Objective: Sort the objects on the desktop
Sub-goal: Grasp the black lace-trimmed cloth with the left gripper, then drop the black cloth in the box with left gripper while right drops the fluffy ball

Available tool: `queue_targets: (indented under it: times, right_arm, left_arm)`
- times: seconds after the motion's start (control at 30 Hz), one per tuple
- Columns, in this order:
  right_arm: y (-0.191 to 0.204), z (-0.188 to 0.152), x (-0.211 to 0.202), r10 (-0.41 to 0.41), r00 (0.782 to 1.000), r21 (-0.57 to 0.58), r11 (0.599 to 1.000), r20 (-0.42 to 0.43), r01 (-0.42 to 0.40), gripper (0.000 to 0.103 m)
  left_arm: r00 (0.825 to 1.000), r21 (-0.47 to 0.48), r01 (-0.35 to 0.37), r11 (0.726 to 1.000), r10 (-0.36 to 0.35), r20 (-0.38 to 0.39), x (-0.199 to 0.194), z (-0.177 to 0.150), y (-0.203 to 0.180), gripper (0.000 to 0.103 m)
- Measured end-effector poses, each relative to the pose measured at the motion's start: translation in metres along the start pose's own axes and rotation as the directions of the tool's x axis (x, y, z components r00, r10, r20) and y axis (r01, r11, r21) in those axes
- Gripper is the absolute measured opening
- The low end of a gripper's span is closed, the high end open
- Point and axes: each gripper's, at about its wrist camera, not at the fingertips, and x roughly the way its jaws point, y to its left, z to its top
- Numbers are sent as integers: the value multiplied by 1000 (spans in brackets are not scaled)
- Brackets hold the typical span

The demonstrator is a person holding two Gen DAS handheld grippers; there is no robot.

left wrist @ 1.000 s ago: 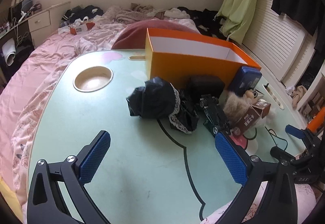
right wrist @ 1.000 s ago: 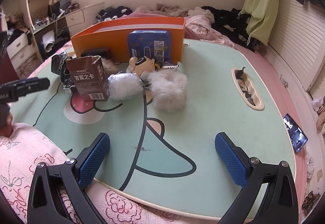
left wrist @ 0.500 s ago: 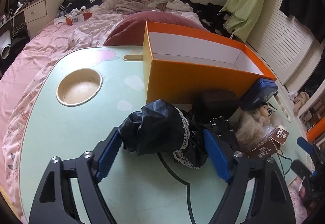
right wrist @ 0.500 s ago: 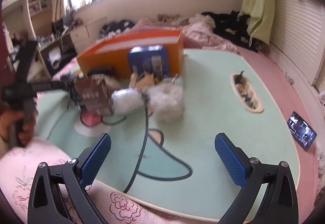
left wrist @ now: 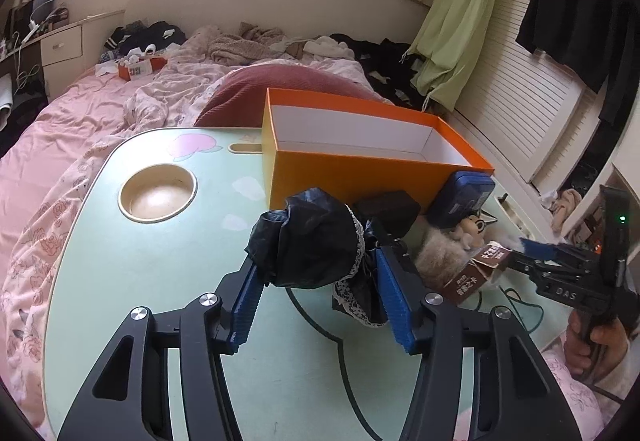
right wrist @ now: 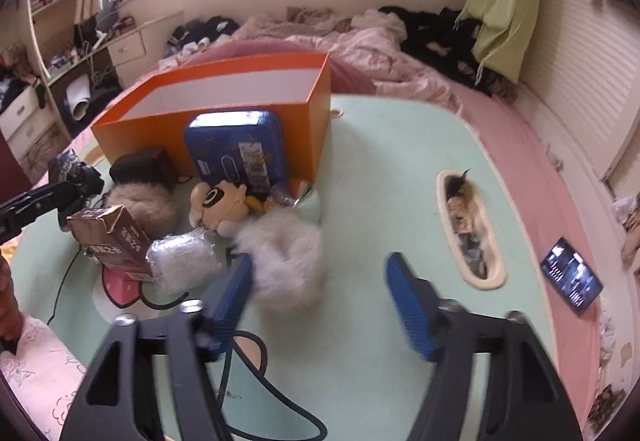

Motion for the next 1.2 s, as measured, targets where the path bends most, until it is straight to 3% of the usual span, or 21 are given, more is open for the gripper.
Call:
queue_targets:
  times: [0.07, 0.17, 0.33, 0.43, 0.6, 0.63, 0.67, 0.7, 0.73, 0.77, 0.83, 0.93, 1.0, 1.03, 1.07, 1.1, 1.2]
  right_arm:
    - [-4, -3, -3, 10, 1000, 17, 1000, 18, -10, 23]
    - [-11, -7, -15, 71, 996, 50, 996, 60, -74, 21]
    - [-4, -4, -38, 61, 988, 13, 998, 139, -63, 17]
    - [3, 8, -53, 91, 979, -14, 996, 180, -90, 1]
    - [9, 45, -77, 110, 961, -40, 994, 254, -103, 4]
    - [8, 47, -78, 107, 962, -34, 994, 251, -102, 10]
    - [6, 47, -78, 95, 964, -22, 995, 248, -92, 42]
    - [3, 44, -78, 63, 963, -8, 998, 261, -63, 84]
    - [2, 38, -77, 24, 958, 3, 1000, 286, -26, 96]
    - [1, 29, -74, 10, 956, 0, 1000, 294, -11, 99]
    - [0, 20, -58, 40, 973, -8, 999, 229, -40, 99]
    - [2, 7, -34, 42, 988, -6, 999, 148, -42, 89]
    - [1, 2, -20, 26, 996, 1, 1000, 91, -26, 67]
    - [-3, 0, -12, 31, 998, 18, 999, 54, -32, 62]
    - [-7, -2, -7, 42, 999, 33, 999, 31, -43, 48]
    - [-10, -4, -5, 65, 998, 49, 997, 19, -66, 21]
    - [-19, 0, -14, 122, 991, 87, 988, 61, -127, 22]
  left_arm:
    - [1000, 10, 11, 1000, -11, 18, -9, 2, -3, 56]
    - [998, 27, 21, 999, -22, 63, -24, 11, -12, 56]
    - [990, 47, 52, 998, -58, 128, -45, 32, -21, 56]
    - [985, 80, 47, 996, -60, 164, -52, 53, -30, 56]
    - [975, 112, 57, 992, -79, 208, -55, 84, -45, 56]
    - [973, 116, 53, 992, -78, 216, -55, 86, -48, 56]
    - [972, 120, 56, 991, -81, 219, -55, 86, -51, 56]
    - [971, 124, 63, 990, -89, 220, -54, 84, -53, 56]
    - [971, 126, 73, 989, -99, 216, -53, 80, -54, 56]
    - [972, 125, 80, 989, -105, 210, -51, 76, -55, 56]
    - [976, 120, 86, 989, -108, 188, -44, 69, -55, 56]
    - [981, 104, 85, 991, -101, 163, -35, 65, -51, 56]
    - [982, 93, 87, 992, -101, 159, -33, 64, -49, 56]
    - [982, 91, 85, 992, -99, 160, -34, 64, -48, 56]
    - [982, 91, 81, 993, -95, 162, -34, 64, -47, 56]
    - [982, 91, 78, 993, -92, 163, -35, 64, -47, 56]
    - [983, 82, 79, 993, -91, 158, -32, 68, -44, 56]
